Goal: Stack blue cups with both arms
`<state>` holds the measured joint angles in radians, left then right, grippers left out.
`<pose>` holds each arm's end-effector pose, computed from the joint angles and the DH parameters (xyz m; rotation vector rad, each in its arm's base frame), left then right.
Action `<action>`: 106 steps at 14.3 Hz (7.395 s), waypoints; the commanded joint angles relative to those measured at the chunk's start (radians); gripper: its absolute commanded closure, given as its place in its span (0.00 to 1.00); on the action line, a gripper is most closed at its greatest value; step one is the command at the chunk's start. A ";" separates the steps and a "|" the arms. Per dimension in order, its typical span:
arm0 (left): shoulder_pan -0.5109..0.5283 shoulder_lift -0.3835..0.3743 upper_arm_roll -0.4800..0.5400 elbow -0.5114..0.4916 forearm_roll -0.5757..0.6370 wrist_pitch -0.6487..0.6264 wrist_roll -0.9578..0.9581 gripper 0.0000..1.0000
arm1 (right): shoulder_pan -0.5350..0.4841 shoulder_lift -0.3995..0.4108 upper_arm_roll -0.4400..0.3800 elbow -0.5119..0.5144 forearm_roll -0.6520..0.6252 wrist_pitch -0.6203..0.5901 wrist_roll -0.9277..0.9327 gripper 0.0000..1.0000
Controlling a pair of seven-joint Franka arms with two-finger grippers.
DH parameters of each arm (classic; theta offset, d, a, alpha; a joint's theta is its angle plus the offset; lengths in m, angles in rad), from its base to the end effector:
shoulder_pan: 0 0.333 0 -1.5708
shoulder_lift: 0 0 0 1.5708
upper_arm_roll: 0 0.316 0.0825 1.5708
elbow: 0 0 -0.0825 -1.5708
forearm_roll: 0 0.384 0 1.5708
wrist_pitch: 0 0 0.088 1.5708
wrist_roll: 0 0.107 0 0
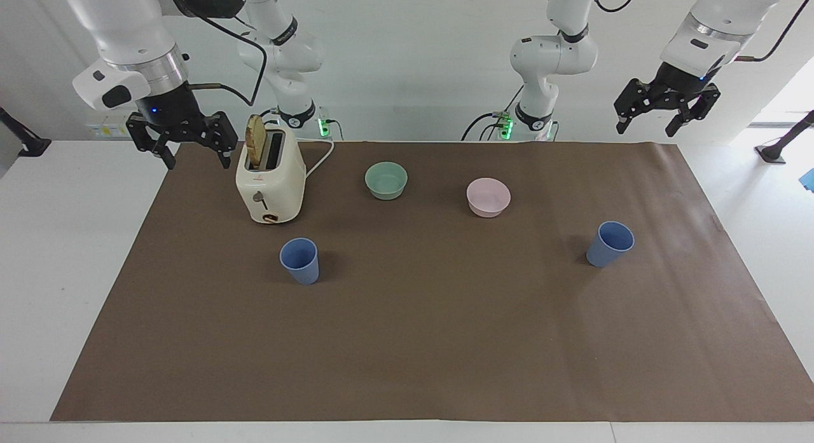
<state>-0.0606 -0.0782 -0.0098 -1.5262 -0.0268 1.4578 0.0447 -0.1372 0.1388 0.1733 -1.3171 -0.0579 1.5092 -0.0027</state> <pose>0.5161 -0.0398 0.6773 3.1102 -0.1841 0.0147 0.5905 0.0061 0.6595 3.1071 0.0487 0.0867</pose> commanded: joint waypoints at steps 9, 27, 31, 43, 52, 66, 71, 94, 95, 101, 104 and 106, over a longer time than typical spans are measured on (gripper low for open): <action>0.002 -0.043 0.004 -0.055 -0.010 0.023 0.004 0.00 | -0.009 -0.016 0.003 -0.016 0.013 0.011 -0.014 0.00; 0.024 -0.043 0.008 -0.060 -0.010 0.036 -0.006 0.00 | -0.009 -0.016 0.003 -0.016 0.013 0.011 -0.014 0.00; 0.105 -0.021 0.008 -0.103 -0.012 0.120 -0.014 0.00 | -0.009 -0.016 0.003 -0.016 0.012 0.011 -0.014 0.00; 0.174 0.136 0.008 -0.495 -0.068 0.650 -0.155 0.00 | -0.009 -0.016 0.003 -0.016 0.012 0.011 -0.014 0.00; 0.177 0.164 0.008 -0.583 -0.074 0.736 -0.160 0.43 | -0.009 -0.016 0.003 -0.016 0.013 0.011 -0.014 0.00; 0.166 0.179 -0.002 -0.243 -0.081 0.437 -0.163 1.00 | -0.009 -0.016 0.003 -0.016 0.013 0.011 -0.014 0.00; 0.151 0.152 -0.105 -0.163 -0.087 0.377 -0.362 1.00 | -0.009 -0.016 0.003 -0.016 0.013 0.011 -0.014 0.00; -0.373 0.371 -0.156 -0.311 -0.056 0.777 -0.950 1.00 | -0.009 -0.016 0.003 -0.016 0.013 0.013 -0.014 0.00; -0.377 0.370 -0.156 -0.313 -0.056 0.777 -0.948 1.00 | -0.009 -0.016 0.003 -0.016 0.013 0.013 -0.014 0.00; -0.377 0.368 -0.153 -0.313 -0.056 0.763 -0.948 0.01 | -0.009 -0.016 0.003 -0.016 0.013 0.011 -0.014 0.00; -0.367 0.361 -0.151 -0.296 0.028 0.753 -0.954 0.00 | -0.009 -0.016 0.003 -0.016 0.013 0.013 -0.014 0.00; -0.346 0.332 -0.139 -0.284 0.053 0.696 -0.939 0.00 | -0.009 -0.016 0.005 -0.017 0.015 0.013 -0.014 0.00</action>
<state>-0.4148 0.2983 -0.1696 -1.8096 -0.0145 2.2028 -0.8936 -0.1372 0.1388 0.1734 -1.3171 -0.0579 1.5093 -0.0028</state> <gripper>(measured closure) 0.211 0.000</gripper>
